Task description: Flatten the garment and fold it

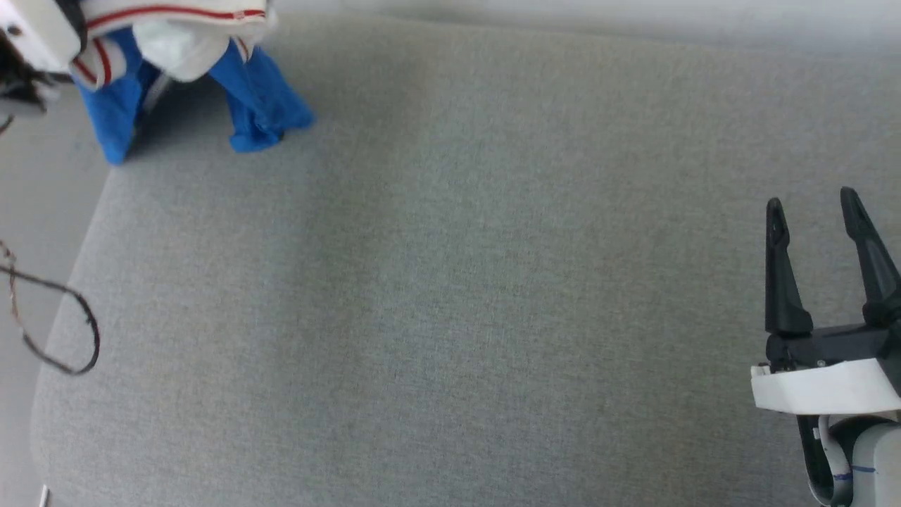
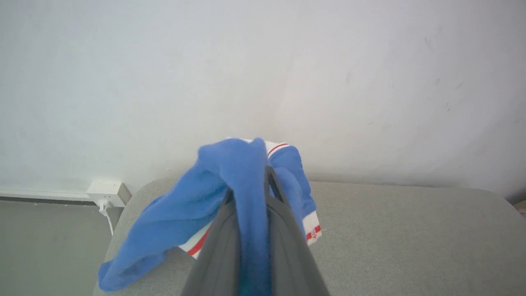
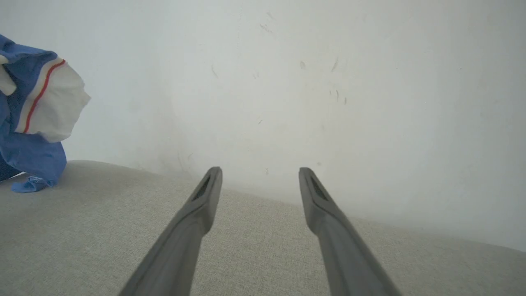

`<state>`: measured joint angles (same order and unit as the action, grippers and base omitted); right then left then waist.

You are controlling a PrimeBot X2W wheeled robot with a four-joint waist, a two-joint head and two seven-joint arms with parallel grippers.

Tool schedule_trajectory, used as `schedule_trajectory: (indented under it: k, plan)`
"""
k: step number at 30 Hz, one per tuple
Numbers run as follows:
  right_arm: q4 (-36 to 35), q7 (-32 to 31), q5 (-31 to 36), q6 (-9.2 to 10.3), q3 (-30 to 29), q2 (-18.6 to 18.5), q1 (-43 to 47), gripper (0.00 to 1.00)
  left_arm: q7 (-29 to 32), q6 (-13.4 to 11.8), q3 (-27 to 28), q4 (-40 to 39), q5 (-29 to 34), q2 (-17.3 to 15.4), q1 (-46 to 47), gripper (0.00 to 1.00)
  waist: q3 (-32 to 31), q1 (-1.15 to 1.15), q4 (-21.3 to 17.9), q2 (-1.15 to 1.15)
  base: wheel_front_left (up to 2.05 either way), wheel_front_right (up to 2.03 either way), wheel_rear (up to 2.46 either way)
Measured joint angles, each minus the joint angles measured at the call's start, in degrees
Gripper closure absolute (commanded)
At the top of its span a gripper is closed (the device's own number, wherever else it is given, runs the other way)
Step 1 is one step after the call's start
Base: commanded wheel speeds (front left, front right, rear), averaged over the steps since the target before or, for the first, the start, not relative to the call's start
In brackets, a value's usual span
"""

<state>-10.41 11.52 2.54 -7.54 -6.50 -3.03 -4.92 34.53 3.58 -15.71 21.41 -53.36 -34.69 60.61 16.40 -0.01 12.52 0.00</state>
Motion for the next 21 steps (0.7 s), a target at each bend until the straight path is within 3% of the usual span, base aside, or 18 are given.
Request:
schedule_trajectory:
  k: [10,21]
  plan:
    - [2.9,2.1,-2.8,0.0,-0.5,0.0,1.5,0.0,-0.4,1.5,-3.5,-6.3,-0.1,5.5,4.2,1.0,-7.0,0.0,-2.0,0.0,0.0,0.0,0.0]
    - [3.0,2.7,-4.1,0.0,-1.5,0.0,4.0,0.0,2.0,2.4,-8.6,-11.4,-4.2,13.2,5.2,1.0,-11.0,0.01,-7.7,0.0,0.0,0.0,0.0]
